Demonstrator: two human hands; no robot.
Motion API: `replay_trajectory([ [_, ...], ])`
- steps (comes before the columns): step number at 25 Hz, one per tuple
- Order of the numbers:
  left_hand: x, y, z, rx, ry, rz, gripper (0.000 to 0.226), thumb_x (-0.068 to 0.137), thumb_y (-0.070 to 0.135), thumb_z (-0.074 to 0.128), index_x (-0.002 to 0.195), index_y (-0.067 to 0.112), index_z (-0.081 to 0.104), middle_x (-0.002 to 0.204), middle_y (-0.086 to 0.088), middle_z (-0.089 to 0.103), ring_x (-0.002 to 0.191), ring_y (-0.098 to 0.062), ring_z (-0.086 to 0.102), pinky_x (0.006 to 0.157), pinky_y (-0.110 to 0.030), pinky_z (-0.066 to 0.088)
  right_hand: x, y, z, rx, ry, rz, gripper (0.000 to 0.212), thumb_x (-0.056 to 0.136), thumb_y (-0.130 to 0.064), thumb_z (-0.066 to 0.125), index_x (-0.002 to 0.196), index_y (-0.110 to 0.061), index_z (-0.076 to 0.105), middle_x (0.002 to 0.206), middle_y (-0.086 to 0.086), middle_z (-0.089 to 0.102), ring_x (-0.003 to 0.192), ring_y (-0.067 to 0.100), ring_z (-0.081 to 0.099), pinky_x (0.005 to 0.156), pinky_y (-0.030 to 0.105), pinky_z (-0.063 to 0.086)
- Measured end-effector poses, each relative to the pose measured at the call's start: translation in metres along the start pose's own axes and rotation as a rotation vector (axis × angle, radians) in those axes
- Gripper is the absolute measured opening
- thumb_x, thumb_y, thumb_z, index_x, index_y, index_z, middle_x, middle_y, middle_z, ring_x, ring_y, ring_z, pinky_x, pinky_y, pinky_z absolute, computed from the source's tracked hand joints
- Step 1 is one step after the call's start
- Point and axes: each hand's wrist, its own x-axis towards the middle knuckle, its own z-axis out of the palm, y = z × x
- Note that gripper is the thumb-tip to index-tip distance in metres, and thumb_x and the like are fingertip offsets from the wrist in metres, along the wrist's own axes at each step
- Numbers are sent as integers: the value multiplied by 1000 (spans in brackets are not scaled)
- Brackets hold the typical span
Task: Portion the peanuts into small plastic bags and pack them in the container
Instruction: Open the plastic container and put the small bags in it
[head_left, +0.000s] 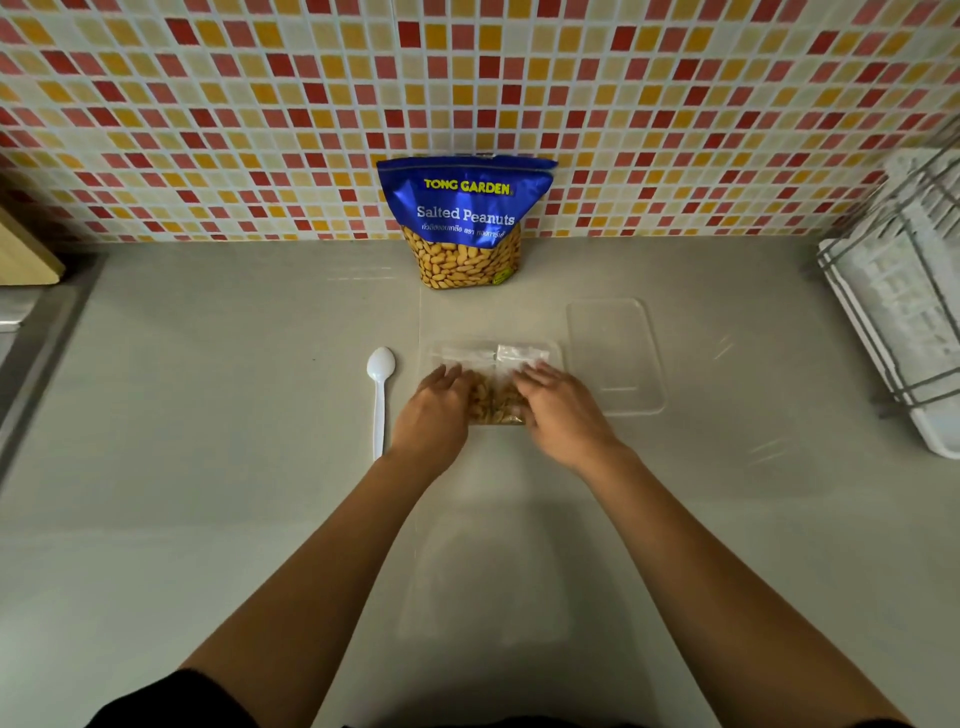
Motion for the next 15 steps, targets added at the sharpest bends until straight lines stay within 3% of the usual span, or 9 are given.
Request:
replay_trajectory([
  [3,0,0,1,114,-96,54,55,93,4,35,146,8,21,155,-11,24,145,-24,18,115,-29,18,1,2,2,67,-164,36,46,99,-24,37,144,-13,31,155,5,23,143,21,21,113,43,24],
  [5,-2,1,0,124,-125,44,58,91,2,34,146,7,19,154,-13,24,144,-25,19,115,-31,17,2,3,-4,54,-212,28,44,98,-25,40,141,-15,37,154,3,27,141,22,26,112,44,25],
  [8,-8,3,3,124,-127,-18,57,90,1,35,145,6,25,152,-14,29,143,-26,22,116,-29,15,0,1,-8,56,-190,-18,41,92,-19,51,132,-15,50,146,3,40,133,25,39,108,39,33],
  [10,-13,8,0,128,-114,-20,55,90,1,35,144,5,26,152,-16,29,142,-26,23,115,-26,13,-4,1,-6,105,-144,-20,44,90,-18,54,133,-15,48,146,3,38,131,25,40,108,37,34],
  [11,-15,9,-3,119,-88,7,52,90,1,37,141,2,31,150,-18,31,141,-28,26,114,-25,15,-5,2,-4,121,-123,-21,46,89,-19,55,135,-15,46,146,3,36,131,25,39,108,36,34],
  [13,-15,8,-8,98,63,83,40,85,0,49,125,-2,51,140,-25,44,129,-38,43,108,-32,32,-7,5,0,147,-58,-17,50,89,-25,57,136,-16,44,147,2,36,133,25,37,108,37,34],
  [15,-16,2,-12,46,219,-28,33,83,5,57,115,-2,59,133,-25,51,117,-44,50,96,-43,45,-10,14,-1,262,136,62,52,88,-33,58,136,-17,45,144,3,39,132,25,37,108,39,34],
])
